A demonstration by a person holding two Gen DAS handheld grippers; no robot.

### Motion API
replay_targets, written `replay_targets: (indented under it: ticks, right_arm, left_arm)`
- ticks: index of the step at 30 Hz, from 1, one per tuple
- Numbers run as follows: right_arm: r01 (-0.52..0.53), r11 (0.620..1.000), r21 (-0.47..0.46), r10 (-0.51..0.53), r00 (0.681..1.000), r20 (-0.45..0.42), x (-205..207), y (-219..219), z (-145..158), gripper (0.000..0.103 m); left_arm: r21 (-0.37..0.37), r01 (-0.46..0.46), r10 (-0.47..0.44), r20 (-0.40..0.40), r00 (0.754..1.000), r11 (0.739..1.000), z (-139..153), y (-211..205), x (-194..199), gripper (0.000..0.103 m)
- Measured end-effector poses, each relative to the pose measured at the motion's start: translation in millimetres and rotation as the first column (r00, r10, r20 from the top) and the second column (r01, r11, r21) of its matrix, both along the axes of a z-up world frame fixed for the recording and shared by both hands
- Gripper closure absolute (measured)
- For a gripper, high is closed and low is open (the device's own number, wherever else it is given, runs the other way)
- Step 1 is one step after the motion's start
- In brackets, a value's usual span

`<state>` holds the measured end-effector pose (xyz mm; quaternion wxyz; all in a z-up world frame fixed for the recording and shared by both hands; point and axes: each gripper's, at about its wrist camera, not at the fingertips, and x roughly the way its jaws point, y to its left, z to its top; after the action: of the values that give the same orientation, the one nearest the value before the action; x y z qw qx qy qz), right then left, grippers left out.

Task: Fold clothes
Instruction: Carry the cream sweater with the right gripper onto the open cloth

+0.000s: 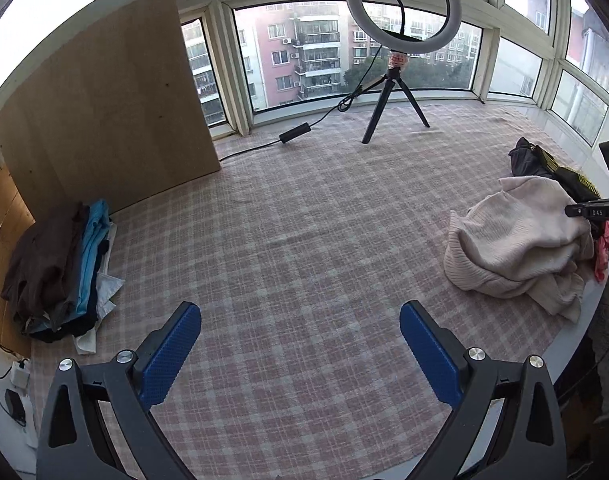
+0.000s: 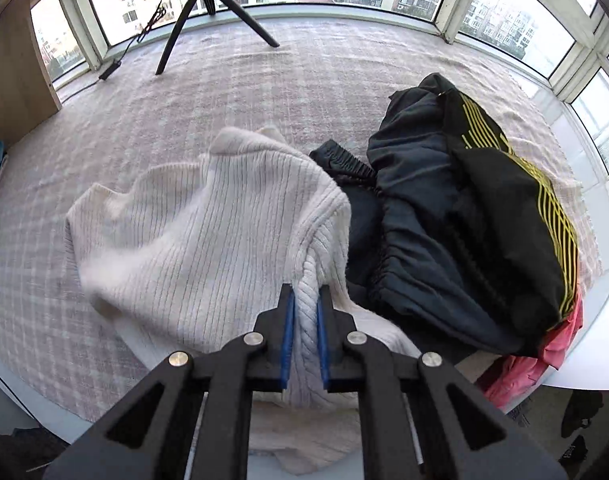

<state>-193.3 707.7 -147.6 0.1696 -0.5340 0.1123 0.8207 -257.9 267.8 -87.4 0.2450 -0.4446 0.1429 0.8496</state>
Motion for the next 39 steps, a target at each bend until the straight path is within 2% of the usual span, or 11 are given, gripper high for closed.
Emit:
replay_targets:
  ticks: [3,7,12,19,21,23,25,29,32,36,39]
  right_arm:
    - [0.035,0.999,0.004,-0.035,0.992,-0.119,11,8,55,0.098]
    - [0.097,0.995,0.025,-0.086,0.955,-0.284,24,17,128,0.098]
    - [0.121,0.992,-0.034,-0.126,0.93,-0.345,32,32,145,0.099]
    - [0.142,0.982,-0.126,-0.182,0.892,-0.414,41,52,165,0.099]
    - [0.097,0.99,-0.106,-0.136,0.874,-0.467,28,37,197,0.099]
    - [0.023,0.997,-0.071,-0.057,0.843,-0.535,12,10,238,0.099]
    - [-0.064,0.997,-0.041,0.027,0.799,-0.601,-5,-19,286,0.099]
    - [-0.198,0.978,0.066,0.189,0.703,-0.685,-31,-84,378,0.099]
    - [-0.27,0.955,0.121,0.27,0.629,-0.729,-42,-129,435,0.099]
    - [-0.345,0.925,0.161,0.334,0.533,-0.777,-44,-185,489,0.099]
    - [-0.392,0.902,0.182,0.371,0.486,-0.791,-41,-214,510,0.099]
  left_arm:
    - [-0.013,0.08,-0.079,0.05,0.996,0.997,-24,43,-1,0.003]
    - [-0.03,0.138,-0.135,0.086,0.987,0.99,-44,88,1,0.003]
    - [-0.016,0.186,-0.184,0.094,0.978,0.982,-42,113,9,0.003]
    - [-0.03,0.158,-0.155,0.071,0.985,0.987,-32,105,4,0.003]
    - [-0.026,0.135,-0.133,0.052,0.99,0.991,-26,96,-3,0.003]
    - [-0.016,0.107,-0.107,0.03,0.994,0.994,-18,85,-10,0.003]
    - [0.006,0.073,-0.073,0.009,0.997,0.997,-8,70,-15,0.003]
    - [0.053,0.006,-0.004,-0.027,1.0,0.999,11,31,-23,0.003]
    - [0.072,-0.05,0.054,-0.057,0.997,0.996,24,-5,-26,0.003]
    - [0.085,-0.136,0.145,-0.104,0.984,0.987,43,-61,-31,0.003]
    - [0.092,-0.201,0.213,-0.141,0.967,0.975,58,-102,-34,0.003]
